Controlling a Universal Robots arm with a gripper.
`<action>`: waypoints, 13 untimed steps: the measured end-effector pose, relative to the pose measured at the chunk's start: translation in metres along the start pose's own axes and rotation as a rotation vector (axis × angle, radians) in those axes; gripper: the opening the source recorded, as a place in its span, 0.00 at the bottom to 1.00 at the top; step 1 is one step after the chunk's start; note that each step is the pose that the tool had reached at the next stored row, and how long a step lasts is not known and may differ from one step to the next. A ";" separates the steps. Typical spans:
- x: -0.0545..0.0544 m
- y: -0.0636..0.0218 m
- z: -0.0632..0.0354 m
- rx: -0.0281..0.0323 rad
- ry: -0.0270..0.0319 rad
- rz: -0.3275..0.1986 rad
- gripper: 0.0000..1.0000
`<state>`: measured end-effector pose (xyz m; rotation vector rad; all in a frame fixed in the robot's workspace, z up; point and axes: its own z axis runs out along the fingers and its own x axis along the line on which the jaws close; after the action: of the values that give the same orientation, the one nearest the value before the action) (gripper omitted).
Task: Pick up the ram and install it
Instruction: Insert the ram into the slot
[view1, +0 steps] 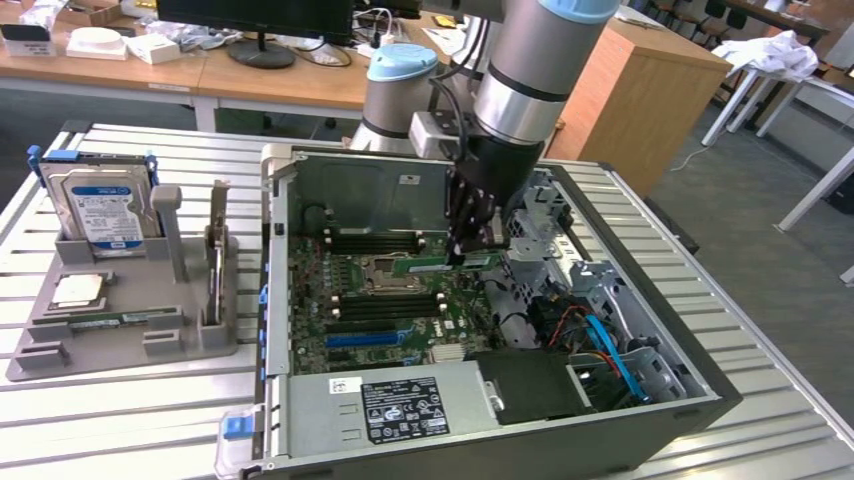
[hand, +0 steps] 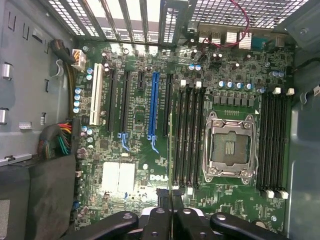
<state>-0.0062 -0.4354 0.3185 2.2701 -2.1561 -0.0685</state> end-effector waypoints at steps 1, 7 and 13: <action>0.000 0.0000 0.0003 0.0000 0.0000 0.000 0.12; 0.000 0.0000 0.0022 0.0000 0.0000 0.000 0.12; 0.000 -0.0001 0.0039 0.0000 0.0000 0.000 0.12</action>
<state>-0.0062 -0.4354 0.3146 2.2701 -2.1561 -0.0685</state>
